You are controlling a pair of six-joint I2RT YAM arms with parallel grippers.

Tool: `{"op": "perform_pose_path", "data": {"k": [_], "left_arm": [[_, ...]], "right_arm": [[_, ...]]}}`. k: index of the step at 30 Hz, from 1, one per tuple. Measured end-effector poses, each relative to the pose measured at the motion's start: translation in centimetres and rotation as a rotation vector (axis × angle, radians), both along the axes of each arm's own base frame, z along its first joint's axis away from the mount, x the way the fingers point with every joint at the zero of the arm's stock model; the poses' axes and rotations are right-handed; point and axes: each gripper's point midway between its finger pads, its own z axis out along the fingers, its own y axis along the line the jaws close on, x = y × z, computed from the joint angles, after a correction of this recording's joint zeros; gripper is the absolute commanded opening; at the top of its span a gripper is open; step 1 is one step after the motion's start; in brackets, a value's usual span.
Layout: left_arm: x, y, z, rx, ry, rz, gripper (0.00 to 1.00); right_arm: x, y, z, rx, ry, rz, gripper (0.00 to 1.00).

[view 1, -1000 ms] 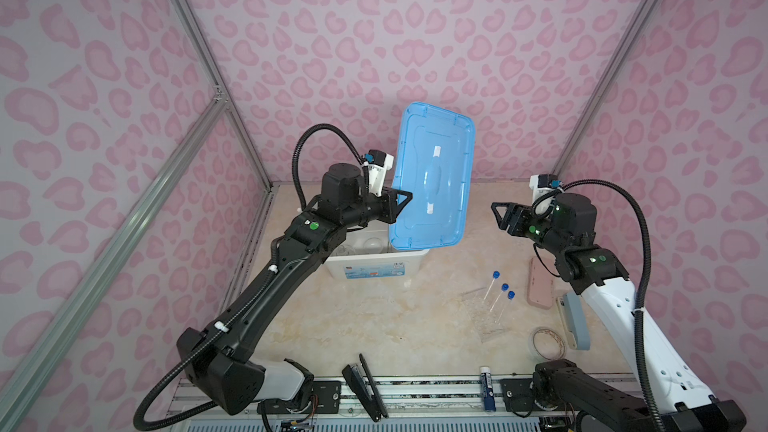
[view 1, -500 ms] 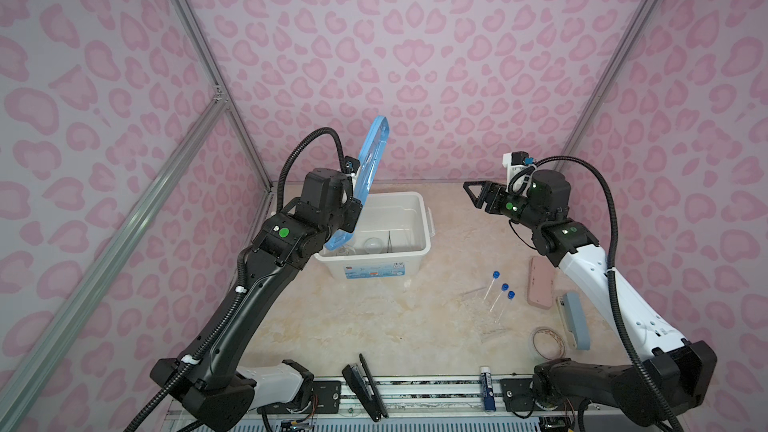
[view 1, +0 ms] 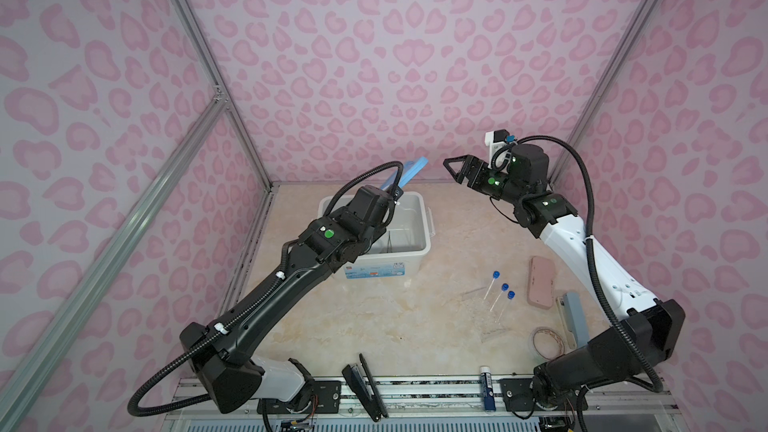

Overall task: Organize the chemistry lab equipment
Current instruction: 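Carry the blue lid over the white bin with both grippers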

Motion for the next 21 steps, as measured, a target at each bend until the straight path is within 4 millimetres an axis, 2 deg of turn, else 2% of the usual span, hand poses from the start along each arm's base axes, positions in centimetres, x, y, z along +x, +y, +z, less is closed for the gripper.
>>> {"op": "perform_pose_path", "data": {"k": [4, 8, 15, 21], "left_arm": [[-0.1, -0.8, -0.9, 0.065, -0.007, -0.015, 0.04], [-0.2, -1.3, -1.3, 0.107, -0.031, -0.013, 0.13], [-1.1, -2.5, -3.1, 0.184, -0.049, -0.026, 0.20], [-1.7, -2.8, -4.7, 0.197, -0.037, -0.017, 0.29]], "right_arm": [[-0.3, 1.1, -0.8, 0.017, 0.036, 0.035, 0.89], [-0.6, 1.5, -1.7, 0.019, 0.070, 0.057, 0.85], [-1.3, 2.5, -6.2, 0.029, 0.182, 0.118, 0.74], [-1.8, 2.6, -8.9, 0.024, 0.237, 0.129, 0.66]]}}
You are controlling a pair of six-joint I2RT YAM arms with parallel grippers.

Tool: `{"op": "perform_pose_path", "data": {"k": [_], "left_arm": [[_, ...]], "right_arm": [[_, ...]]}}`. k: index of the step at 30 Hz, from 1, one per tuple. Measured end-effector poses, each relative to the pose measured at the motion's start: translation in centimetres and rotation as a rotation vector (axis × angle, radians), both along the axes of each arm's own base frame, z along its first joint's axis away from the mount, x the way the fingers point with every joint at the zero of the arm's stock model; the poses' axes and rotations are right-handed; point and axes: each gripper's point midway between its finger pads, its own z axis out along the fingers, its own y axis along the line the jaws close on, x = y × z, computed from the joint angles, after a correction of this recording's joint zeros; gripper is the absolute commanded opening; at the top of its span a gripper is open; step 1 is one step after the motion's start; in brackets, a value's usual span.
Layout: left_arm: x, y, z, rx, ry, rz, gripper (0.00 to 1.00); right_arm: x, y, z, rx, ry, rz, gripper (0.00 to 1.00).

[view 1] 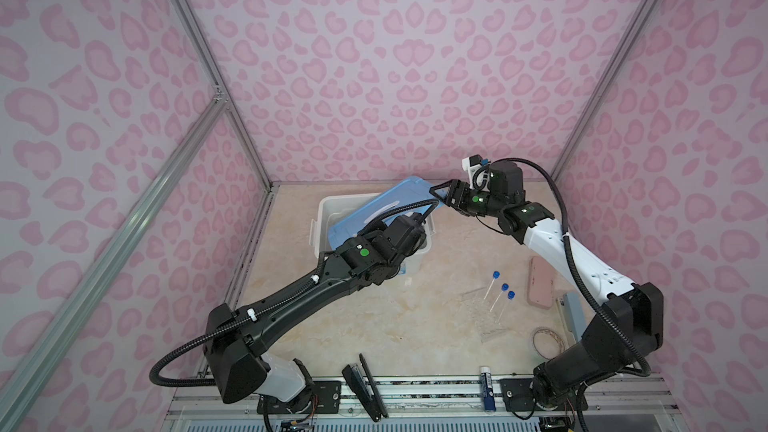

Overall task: Organize the chemistry lab equipment
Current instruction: 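Carry the blue lid over the white bin with both grippers, then lower the blue lid onto the white bin with both grippers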

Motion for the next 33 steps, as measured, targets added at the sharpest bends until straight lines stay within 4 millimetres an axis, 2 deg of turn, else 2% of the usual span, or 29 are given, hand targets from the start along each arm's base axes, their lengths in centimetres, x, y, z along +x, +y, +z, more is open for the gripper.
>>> {"op": "perform_pose_path", "data": {"k": [3, 5, 6, 10, 11, 14, 20, 25, 33], "left_arm": [[-0.3, -0.3, -0.7, -0.028, -0.001, 0.011, 0.32], [-0.6, -0.2, -1.7, -0.028, 0.013, 0.019, 0.40], [-0.7, -0.1, -2.1, -0.030, 0.020, 0.025, 0.40], [-1.0, 0.4, -3.5, -0.049, 0.033, 0.054, 0.58], [-1.2, 0.5, -3.7, -0.059, 0.037, 0.060, 0.60], [-1.6, 0.6, -4.0, -0.104, 0.047, 0.070, 0.60], [-2.1, 0.3, -5.1, -0.174, 0.081, 0.083, 0.71], [-2.9, 0.5, -7.1, -0.213, 0.123, 0.099, 0.77], [-3.9, 1.4, -7.5, -0.311, 0.120, 0.129, 0.83]], "right_arm": [[-0.5, -0.2, -1.6, -0.003, 0.029, -0.001, 0.62], [-0.8, -0.2, -2.4, -0.002, 0.045, 0.002, 0.61], [-0.8, -0.2, -2.9, -0.002, 0.051, 0.001, 0.60], [-1.2, -0.3, -4.4, -0.002, 0.081, 0.000, 0.57], [-1.3, -0.2, -4.8, 0.000, 0.094, -0.001, 0.56], [-1.4, -0.3, -5.6, -0.005, 0.113, 0.003, 0.56], [-1.4, -0.2, -6.7, -0.014, 0.135, 0.003, 0.55], [-1.5, -0.2, -8.2, -0.028, 0.167, 0.004, 0.52], [-1.9, -0.2, -9.3, -0.037, 0.180, 0.010, 0.49]]}}
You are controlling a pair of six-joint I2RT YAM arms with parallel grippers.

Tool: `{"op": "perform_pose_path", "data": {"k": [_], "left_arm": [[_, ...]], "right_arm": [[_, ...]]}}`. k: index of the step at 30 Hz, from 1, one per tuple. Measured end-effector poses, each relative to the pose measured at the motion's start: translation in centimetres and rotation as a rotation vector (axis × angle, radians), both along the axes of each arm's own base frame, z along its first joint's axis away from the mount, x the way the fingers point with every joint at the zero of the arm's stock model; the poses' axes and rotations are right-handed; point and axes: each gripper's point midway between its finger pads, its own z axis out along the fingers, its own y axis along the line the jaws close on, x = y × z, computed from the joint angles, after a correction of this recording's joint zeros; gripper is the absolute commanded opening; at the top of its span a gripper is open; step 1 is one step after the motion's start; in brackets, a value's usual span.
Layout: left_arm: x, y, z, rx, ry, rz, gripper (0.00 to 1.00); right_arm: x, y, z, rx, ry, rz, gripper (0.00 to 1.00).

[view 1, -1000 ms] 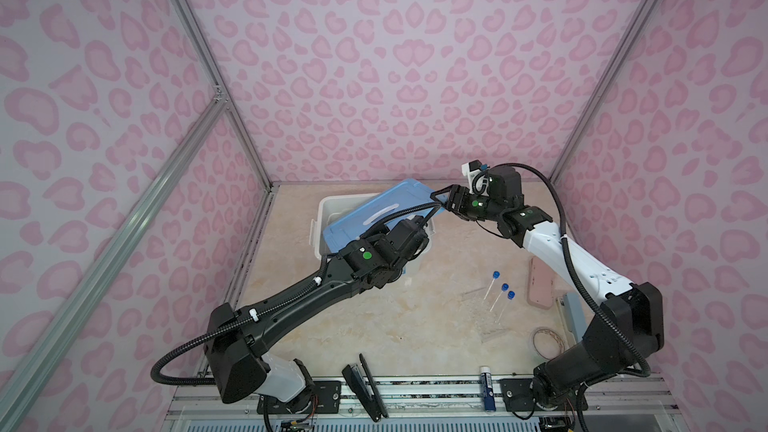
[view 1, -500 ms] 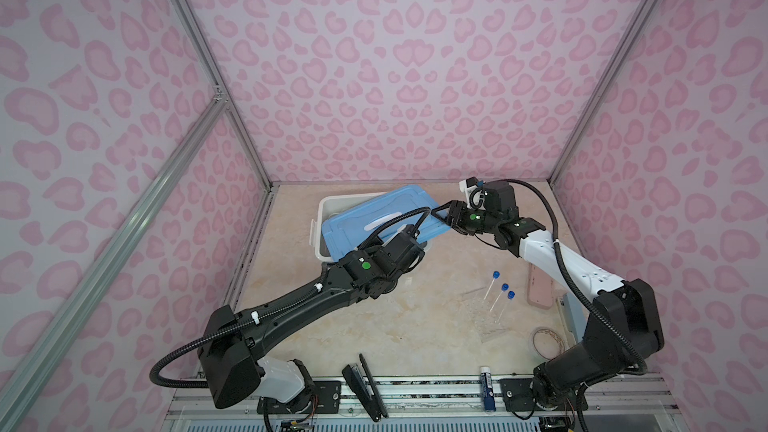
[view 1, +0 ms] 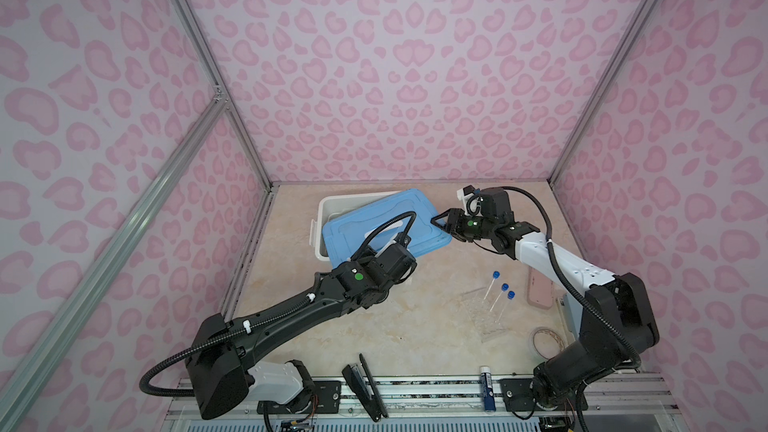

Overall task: Organize the chemistry lab equipment
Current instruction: 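Lower the blue lid onto the white bin with both grippers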

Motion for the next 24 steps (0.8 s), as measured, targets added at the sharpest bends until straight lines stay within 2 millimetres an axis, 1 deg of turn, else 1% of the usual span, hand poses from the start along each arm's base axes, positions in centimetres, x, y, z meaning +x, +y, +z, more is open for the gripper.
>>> {"op": "perform_pose_path", "data": {"k": [6, 9, 13, 17, 20, 24], "left_arm": [[-0.3, 0.5, -0.6, -0.032, -0.013, 0.030, 0.84], [-0.3, 0.9, -0.5, -0.060, -0.034, 0.053, 0.84], [-0.3, 1.1, -0.4, -0.067, -0.045, 0.068, 0.83], [-0.4, 1.3, -0.4, -0.067, -0.045, 0.077, 0.83], [-0.4, 1.4, -0.6, -0.068, -0.044, 0.084, 0.83], [-0.4, 1.5, -0.7, -0.077, -0.048, 0.098, 0.83]], "right_arm": [[-0.2, 0.7, -0.3, -0.001, 0.001, 0.015, 0.40], [-0.4, 0.8, -0.3, 0.010, -0.011, 0.024, 0.35], [-0.7, 0.8, 0.1, 0.038, -0.013, 0.021, 0.31], [-0.8, 0.7, 1.0, 0.057, -0.037, 0.013, 0.28], [-1.0, 0.8, 1.2, 0.074, -0.051, 0.010, 0.27], [-0.6, 0.9, 1.8, 0.092, -0.068, 0.005, 0.27]]}}
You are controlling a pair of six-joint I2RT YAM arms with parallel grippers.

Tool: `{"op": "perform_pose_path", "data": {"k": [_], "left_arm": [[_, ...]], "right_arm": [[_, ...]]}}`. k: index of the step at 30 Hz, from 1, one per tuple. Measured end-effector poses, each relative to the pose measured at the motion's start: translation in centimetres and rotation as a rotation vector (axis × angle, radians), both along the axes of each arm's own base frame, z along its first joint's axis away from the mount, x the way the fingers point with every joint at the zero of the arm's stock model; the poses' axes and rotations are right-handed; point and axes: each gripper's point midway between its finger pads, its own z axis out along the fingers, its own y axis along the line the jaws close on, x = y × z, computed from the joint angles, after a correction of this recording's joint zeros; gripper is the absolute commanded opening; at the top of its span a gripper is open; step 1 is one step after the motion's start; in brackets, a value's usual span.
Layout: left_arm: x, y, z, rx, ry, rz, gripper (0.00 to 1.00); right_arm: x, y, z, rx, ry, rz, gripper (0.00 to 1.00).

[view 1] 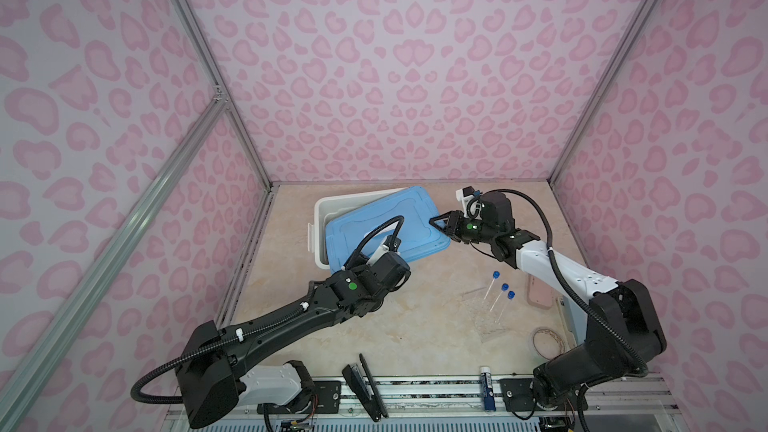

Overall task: Organize the chemistry lab equipment
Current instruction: 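Lower the blue lid onto the white bin with both grippers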

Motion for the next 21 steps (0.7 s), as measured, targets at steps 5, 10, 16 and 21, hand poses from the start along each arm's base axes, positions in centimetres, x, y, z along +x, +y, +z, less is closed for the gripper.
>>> {"op": "perform_pose_path", "data": {"k": [5, 10, 16, 21], "left_arm": [[0.3, 0.1, 0.5, -0.001, -0.009, 0.013, 0.84], [0.7, 0.4, 1.2, -0.008, -0.014, 0.026, 0.83], [0.8, 1.0, 1.7, -0.011, -0.007, 0.034, 0.83], [0.4, 1.1, 2.8, -0.063, -0.007, 0.017, 0.83]], "right_arm": [[1.2, 0.4, 0.8, 0.009, -0.005, -0.006, 0.26], [2.3, 0.7, 0.3, 0.006, 0.011, -0.020, 0.26], [2.7, 0.7, -0.9, 0.003, 0.053, -0.032, 0.24], [3.1, 0.9, -0.2, 0.028, 0.039, -0.040, 0.23]]}}
